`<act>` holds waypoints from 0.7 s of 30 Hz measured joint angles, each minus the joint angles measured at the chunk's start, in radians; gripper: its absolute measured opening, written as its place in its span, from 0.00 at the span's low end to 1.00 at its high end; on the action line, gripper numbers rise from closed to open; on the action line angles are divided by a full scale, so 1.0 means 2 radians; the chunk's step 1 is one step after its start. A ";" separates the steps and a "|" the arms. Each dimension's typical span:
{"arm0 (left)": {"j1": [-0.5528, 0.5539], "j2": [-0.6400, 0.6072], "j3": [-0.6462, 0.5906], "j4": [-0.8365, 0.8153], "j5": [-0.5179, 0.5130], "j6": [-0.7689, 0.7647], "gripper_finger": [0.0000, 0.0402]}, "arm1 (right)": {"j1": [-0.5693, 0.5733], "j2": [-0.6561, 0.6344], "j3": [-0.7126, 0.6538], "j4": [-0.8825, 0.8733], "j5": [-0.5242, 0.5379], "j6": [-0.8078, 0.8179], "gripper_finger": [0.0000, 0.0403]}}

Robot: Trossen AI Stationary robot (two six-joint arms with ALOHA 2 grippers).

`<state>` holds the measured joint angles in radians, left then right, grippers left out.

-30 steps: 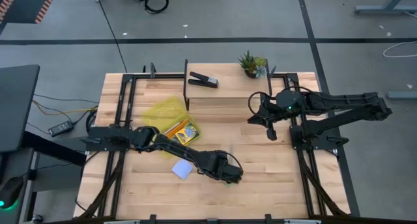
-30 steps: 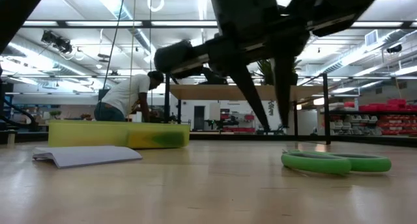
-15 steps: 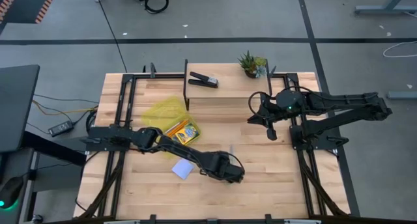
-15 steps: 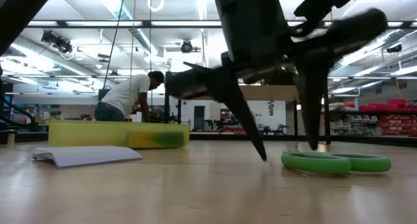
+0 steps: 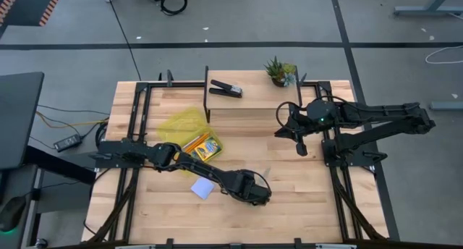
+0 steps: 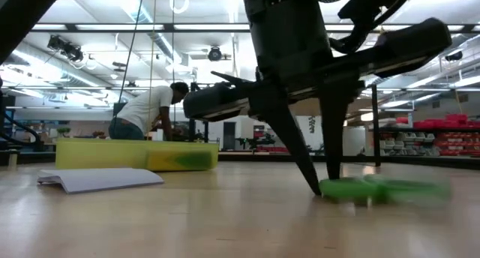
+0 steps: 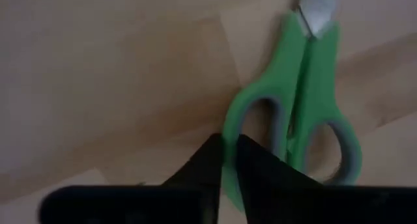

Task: Pack school essentials
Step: Put the green scissor into the yellow supply box

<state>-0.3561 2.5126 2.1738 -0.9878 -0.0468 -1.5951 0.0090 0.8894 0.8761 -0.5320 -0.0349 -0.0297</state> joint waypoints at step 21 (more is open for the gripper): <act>0.004 -0.020 -0.005 -0.045 0.013 0.061 0.03 | 0.000 0.000 0.000 0.000 0.000 -0.002 0.10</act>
<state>-0.3473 2.4727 2.1632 -1.0780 -0.0211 -1.4734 0.0088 0.8894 0.8761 -0.5323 -0.0353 -0.0345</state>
